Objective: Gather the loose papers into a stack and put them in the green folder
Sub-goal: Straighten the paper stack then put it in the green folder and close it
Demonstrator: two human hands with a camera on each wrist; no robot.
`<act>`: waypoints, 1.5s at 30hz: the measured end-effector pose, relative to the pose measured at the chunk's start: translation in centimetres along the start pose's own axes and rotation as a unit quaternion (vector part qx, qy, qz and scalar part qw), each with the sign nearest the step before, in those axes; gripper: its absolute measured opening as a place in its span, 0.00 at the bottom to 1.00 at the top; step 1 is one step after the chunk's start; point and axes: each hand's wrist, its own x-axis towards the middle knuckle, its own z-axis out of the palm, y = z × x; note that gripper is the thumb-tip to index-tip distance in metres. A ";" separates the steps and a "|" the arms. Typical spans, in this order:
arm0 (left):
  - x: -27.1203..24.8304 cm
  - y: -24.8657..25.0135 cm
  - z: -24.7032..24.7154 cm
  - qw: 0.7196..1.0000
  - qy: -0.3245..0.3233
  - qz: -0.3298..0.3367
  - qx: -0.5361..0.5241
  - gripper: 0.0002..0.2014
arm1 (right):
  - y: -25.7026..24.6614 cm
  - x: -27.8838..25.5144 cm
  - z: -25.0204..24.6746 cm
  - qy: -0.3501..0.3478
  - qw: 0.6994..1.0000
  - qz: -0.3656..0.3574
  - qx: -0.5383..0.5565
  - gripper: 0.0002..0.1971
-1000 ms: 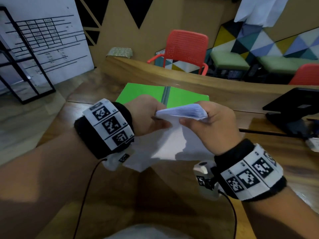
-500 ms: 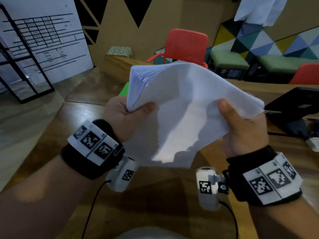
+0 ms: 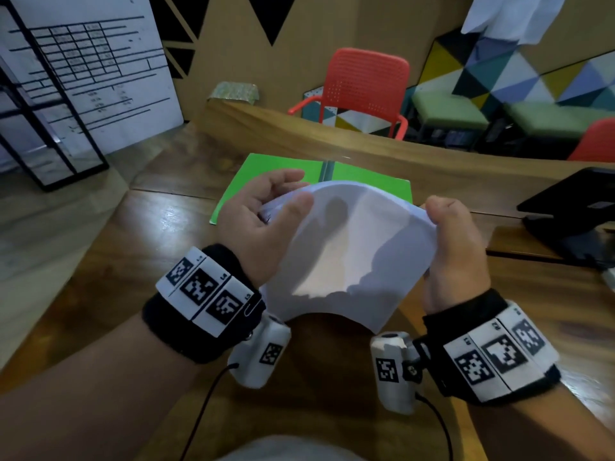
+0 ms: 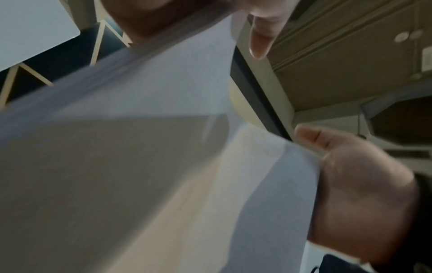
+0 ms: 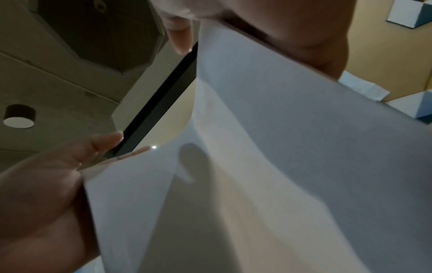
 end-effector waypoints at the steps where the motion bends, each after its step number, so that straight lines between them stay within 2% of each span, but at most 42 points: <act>1: 0.3 0.3 0.2 1.000 0.007 -0.018 -0.025 0.07 | -0.1 0.2 0.1 0.004 1.000 -0.002 -0.004 0.04; 3: 1.1 0.2 0.5 0.998 0.032 -0.054 -0.027 0.10 | -0.3 0.4 0.1 0.008 1.000 -0.014 -0.012 0.03; 5: 1.5 -0.1 0.5 0.997 0.041 -0.061 -0.005 0.14 | -0.5 0.7 0.2 0.010 1.000 -0.024 -0.007 0.03; 10: 2.3 -0.2 0.2 0.998 0.003 -0.065 -0.023 0.15 | -0.4 1.1 0.2 0.007 0.996 -0.071 -0.047 0.04; 11: 2.3 -0.2 0.1 0.997 -0.003 -0.067 -0.045 0.11 | -0.2 1.2 0.0 0.006 0.996 -0.080 -0.042 0.09; 12: 2.2 -0.2 -0.1 0.996 -0.019 -0.060 -0.070 0.07 | 0.1 1.3 -0.4 -0.002 0.997 -0.079 -0.025 0.18; 14: 1.9 -1.0 -0.7 0.995 -0.066 -0.025 -0.074 0.16 | 0.7 1.5 -1.2 -0.036 0.997 -0.067 0.030 0.36; 15: 1.6 -1.5 -0.8 0.995 -0.085 -0.021 -0.047 0.20 | 1.2 1.4 -1.3 -0.050 0.996 -0.058 0.044 0.37; 16: 1.3 -1.9 -0.7 0.996 -0.086 -0.025 -0.009 0.22 | 1.6 1.3 -1.2 -0.052 0.997 -0.049 0.040 0.33; 17: 0.9 -2.3 -0.6 0.997 -0.070 -0.035 0.028 0.20 | 1.9 1.0 -0.9 -0.043 0.998 -0.043 0.023 0.25; 18: 0.8 -2.4 -0.3 0.996 -0.039 -0.054 0.056 0.16 | 2.1 0.8 -0.5 -0.020 0.999 -0.040 0.002 0.16; 19: 0.6 -2.4 0.1 0.994 -0.009 -0.076 0.072 0.11 | 2.0 0.7 -0.1 0.011 0.999 -0.040 -0.016 0.11; 21: 0.2 -1.9 0.6 0.994 0.017 -0.086 0.063 0.03 | 1.9 0.5 0.6 0.051 0.997 -0.046 -0.022 0.15; 24: -0.4 -1.4 1.0 0.996 0.029 -0.067 0.048 0.12 | 2.0 0.0 1.0 0.076 0.995 -0.064 0.015 0.15; 25: -0.4 -1.6 1.0 0.996 0.028 -0.066 0.051 0.12 | 2.2 -0.1 1.0 0.080 0.995 -0.065 0.007 0.14; 28: -0.6 -1.8 0.8 0.994 0.034 -0.079 0.061 0.02 | 2.4 -0.5 1.2 0.063 0.997 -0.048 -0.017 0.13; 33: -0.7 -1.8 0.5 0.995 0.035 -0.078 0.052 0.01 | 2.2 -0.7 1.0 0.049 0.997 -0.059 -0.024 0.14; 36: -0.9 -1.9 0.4 0.995 0.030 -0.085 0.044 0.09 | 2.1 -0.7 0.7 0.039 0.998 -0.041 -0.039 0.13; 40: -1.0 -0.8 0.2 0.999 0.025 -0.039 -0.018 0.05 | 1.0 -0.7 0.4 0.030 0.999 -0.032 -0.031 0.11; 45: -0.2 -0.9 0.1 0.998 0.053 -0.037 -0.028 0.11 | 0.8 -0.3 0.6 0.044 0.998 -0.038 -0.034 0.08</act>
